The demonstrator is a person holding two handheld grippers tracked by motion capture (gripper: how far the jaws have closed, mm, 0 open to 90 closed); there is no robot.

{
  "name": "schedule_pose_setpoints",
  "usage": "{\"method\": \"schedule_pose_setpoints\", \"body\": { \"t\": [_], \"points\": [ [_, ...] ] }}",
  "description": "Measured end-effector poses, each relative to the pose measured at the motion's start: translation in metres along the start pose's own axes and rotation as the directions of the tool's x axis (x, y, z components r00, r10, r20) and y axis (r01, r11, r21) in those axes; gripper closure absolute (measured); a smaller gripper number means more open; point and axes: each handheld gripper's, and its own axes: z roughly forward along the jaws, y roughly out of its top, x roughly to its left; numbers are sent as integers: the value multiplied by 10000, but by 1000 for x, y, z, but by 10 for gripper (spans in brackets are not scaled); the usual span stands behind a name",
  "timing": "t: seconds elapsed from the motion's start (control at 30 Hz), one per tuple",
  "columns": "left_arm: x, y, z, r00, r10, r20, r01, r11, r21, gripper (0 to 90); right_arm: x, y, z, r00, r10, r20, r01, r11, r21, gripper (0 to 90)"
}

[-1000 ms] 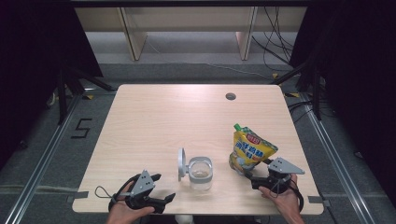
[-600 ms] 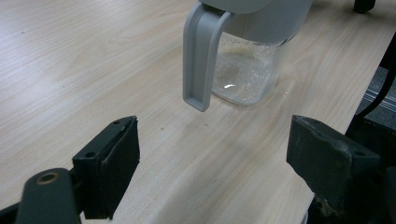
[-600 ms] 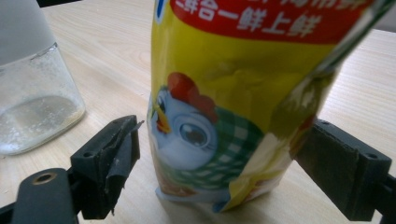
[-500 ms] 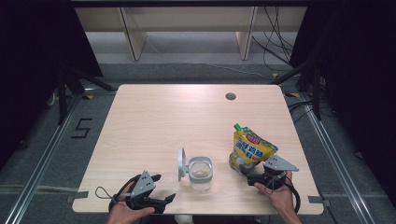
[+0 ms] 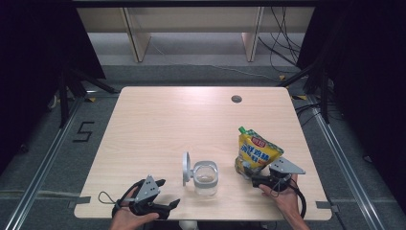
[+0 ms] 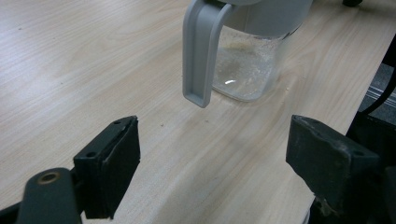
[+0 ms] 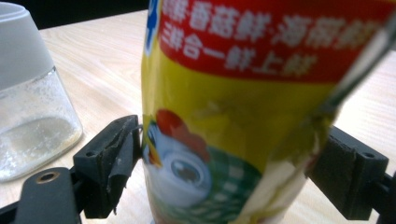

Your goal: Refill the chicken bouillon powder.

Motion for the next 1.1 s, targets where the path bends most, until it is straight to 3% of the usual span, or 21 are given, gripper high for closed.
{"method": "schedule_pose_setpoints", "body": {
  "t": [0.1,0.2,0.23,0.4,0.43,0.47,0.53,0.63,0.7,0.73,0.77,0.83,0.87,0.9,0.93,0.97,1.0,1.1],
  "points": [
    [1,0,0,10000,67,-33,-66,10000,73,171,-1,1,3,9999,-88,64,89,9996,-267,169],
    [0,0,0,10000,-8,13,8,10000,6,171,-2,1,7,9999,114,21,-113,9986,-517,175],
    [0,0,0,10000,-2,14,2,10000,12,172,-6,2,7,9998,-181,66,183,9989,-420,177],
    [1,0,0,10000,58,2,-58,9999,89,172,-6,3,11,10000,81,-47,-85,9969,-782,184],
    [1,0,0,10000,61,5,-61,9999,92,172,-8,3,12,9996,-266,-94,257,9959,-872,182],
    [1,0,0,10000,59,3,-59,9999,92,173,-6,3,13,10000,-24,15,25,9952,-983,184],
    [1,0,0,10000,67,-1,-67,9999,74,173,-8,4,13,9997,-179,-151,166,9962,-853,186],
    [1,0,0,10000,84,20,-84,9999,98,176,-7,5,14,9999,-153,-35,150,9969,-766,182],
    [1,0,0,9999,113,94,-115,9997,214,176,-5,5,16,9999,56,-88,-63,9971,-754,181],
    [2,0,-1,9995,310,14,-310,9990,313,176,-6,5,17,10000,-55,-53,50,9960,-897,182],
    [1,0,0,9998,206,15,-206,9997,160,176,-5,5,18,10000,12,17,-10,9959,-907,184],
    [0,0,0,10000,18,60,-19,10000,36,176,-8,6,19,9993,-373,1,372,9945,-979,188],
    [1,0,0,10000,72,17,-72,9999,99,176,-5,6,18,9999,44,-144,-53,9980,-635,188],
    [0,0,0,10000,20,67,-20,10000,48,176,-6,6,19,9999,-121,-47,117,9974,-716,188],
    [2,0,0,9997,238,13,-238,9994,268,176,-6,6,19,10000,-92,-28,90,9973,-729,188],
    [0,-1,1,10000,58,42,-58,9999,107,176,-7,7,19,9999,-108,-85,103,9979,-639,188],
    [0,-1,1,10000,92,33,-92,9999,141,176,-4,6,20,9998,181,-130,-190,9970,-746,188],
    [0,0,1,9996,263,87,-264,9996,96,177,-5,7,20,9999,-89,-108,83,9983,-580,200]
  ]
}}
